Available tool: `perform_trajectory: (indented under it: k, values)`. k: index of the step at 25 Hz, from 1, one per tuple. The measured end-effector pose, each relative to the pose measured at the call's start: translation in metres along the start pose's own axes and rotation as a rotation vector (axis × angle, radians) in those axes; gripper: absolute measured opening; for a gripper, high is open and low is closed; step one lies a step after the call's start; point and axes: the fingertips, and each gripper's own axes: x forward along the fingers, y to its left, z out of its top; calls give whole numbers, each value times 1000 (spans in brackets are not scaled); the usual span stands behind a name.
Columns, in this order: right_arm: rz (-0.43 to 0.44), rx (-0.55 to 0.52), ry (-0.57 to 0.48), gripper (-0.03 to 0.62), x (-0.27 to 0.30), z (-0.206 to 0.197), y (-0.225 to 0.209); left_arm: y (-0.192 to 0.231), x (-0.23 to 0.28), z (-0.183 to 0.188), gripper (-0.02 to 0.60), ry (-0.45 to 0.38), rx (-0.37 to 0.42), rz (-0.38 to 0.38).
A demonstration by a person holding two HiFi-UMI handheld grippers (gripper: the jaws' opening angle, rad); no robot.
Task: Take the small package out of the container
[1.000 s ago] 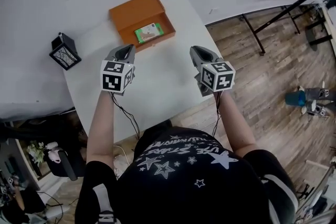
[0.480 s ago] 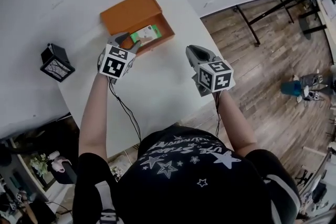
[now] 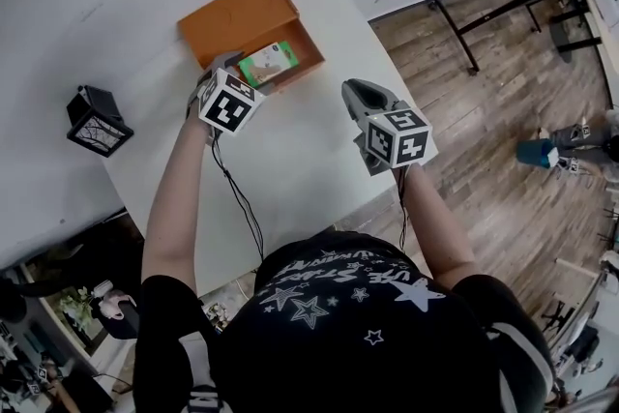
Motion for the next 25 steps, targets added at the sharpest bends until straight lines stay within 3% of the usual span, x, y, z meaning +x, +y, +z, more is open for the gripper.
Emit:
perform_trajectory:
  k: [5,21,25]
  values:
    - [-6,16,9,61,6,-2,-5,3,13,1,364,20,8,-25]
    - [-1,63,22,61,16,-14,-13,8,49,-21,373,229,167,-32]
    - [-2,73,20,61,16,-15,-16,5,58,-26,371,285,152,-63]
